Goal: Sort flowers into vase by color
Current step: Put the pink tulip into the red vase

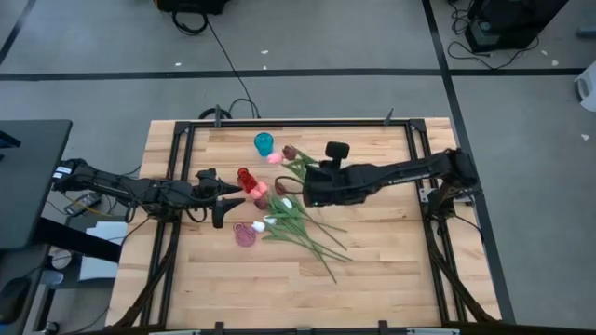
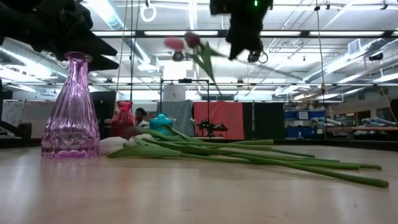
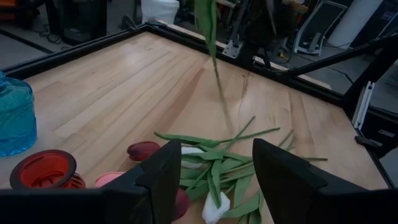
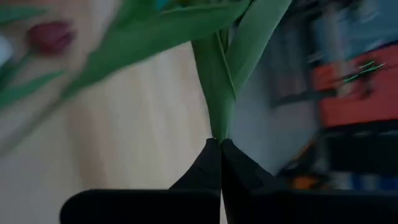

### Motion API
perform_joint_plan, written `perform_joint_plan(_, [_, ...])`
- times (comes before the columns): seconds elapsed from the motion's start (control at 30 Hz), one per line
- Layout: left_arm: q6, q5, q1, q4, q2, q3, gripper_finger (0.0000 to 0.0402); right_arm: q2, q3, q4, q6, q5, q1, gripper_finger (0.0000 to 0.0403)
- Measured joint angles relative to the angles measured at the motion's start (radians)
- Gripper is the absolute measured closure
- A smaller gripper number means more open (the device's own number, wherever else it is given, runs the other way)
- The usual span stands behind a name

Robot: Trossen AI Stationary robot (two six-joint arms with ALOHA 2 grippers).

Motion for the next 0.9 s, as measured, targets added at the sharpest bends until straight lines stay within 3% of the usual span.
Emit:
perform_joint_plan(0.1, [-0.003, -0.011, 0.0, 0.032, 0.0, 0.0, 0.0198, 0.0, 0.011, 0.085, -0.156, 0.19, 0.018, 0.0398])
perform_joint_plan(0.17, [-0.003, -0.018, 0.0, 0.086, 0.008, 0.0, 0.0198, 0.002, 0.01, 0.186, -0.255, 0.234, 0.022, 0.0398])
perform_joint_plan(0.43, [0.107, -0.045, 0.017, 0.354, 0.198, 0.002, 0.0198, -0.002, 0.01, 0.45, -0.336, 0.107, -0.006, 0.0398])
perform_joint_plan(0.63, [0.105, -0.032, 0.068, 0.431, 0.327, 0.002, 0.0198, -0.002, 0.01, 0.485, -0.293, 0.006, -0.037, 0.0398])
perform_joint_plan(0.7, [0.105, -0.026, 0.074, 0.424, 0.333, 0.002, 0.0198, -0.002, 0.01, 0.493, -0.27, -0.059, -0.06, 0.0398])
perform_joint_plan(0.83, [0.109, -0.021, 0.074, 0.426, 0.31, 0.002, 0.0198, -0.001, 0.01, 0.563, -0.207, -0.37, -0.124, 0.0398])
perform_joint_plan(0.9, [0.111, 0.001, 0.074, 0.41, 0.287, 0.002, 0.0198, 0.001, 0.01, 0.603, -0.186, -0.471, -0.151, 0.0398])
